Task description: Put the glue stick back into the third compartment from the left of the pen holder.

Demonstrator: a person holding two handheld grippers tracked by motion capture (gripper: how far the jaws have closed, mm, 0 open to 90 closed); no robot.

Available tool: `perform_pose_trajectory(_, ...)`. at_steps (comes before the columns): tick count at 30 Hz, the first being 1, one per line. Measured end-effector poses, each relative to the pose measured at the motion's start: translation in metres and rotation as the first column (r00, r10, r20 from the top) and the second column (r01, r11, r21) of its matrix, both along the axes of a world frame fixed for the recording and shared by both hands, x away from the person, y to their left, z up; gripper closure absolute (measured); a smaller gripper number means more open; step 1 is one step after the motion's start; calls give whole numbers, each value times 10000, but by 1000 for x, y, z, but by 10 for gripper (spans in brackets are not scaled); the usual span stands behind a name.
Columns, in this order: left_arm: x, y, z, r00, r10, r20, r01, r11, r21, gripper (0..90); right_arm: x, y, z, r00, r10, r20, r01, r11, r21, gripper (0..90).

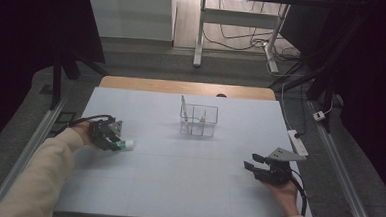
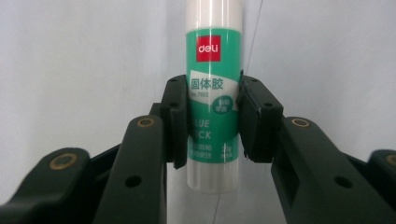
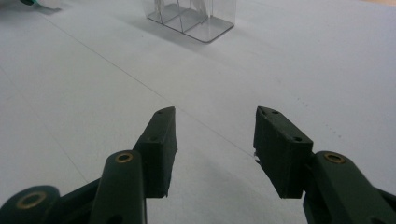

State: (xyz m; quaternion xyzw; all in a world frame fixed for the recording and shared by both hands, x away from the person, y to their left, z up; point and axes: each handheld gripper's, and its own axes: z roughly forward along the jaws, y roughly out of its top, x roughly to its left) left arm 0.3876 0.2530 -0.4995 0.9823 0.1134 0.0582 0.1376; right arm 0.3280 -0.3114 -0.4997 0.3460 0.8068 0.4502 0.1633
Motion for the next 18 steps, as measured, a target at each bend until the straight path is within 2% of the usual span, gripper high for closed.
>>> perform_pose_trajectory(4,-4,-4,10,9989,324,327,-298,9965,-784,659,0,0,1,10000,-38,37,38,10000,47,483)
perform_pose_trajectory(7,-8,-6,15,9971,603,462,-531,9880,-1451,659,-1,0,1,10000,-13,60,13,9999,112,483)
perform_pose_trajectory(11,-12,-10,18,9940,960,524,-842,9774,-1938,659,-1,0,2,10000,5,74,-6,9998,185,483)
perform_pose_trajectory(13,-15,-12,18,9926,1116,479,-982,9697,-2238,659,-1,0,2,10000,15,83,-17,9998,206,484)
perform_pose_trajectory(18,-23,-20,21,9836,1732,495,-1514,9438,-2939,659,-1,1,3,10000,15,94,-19,9994,349,484)
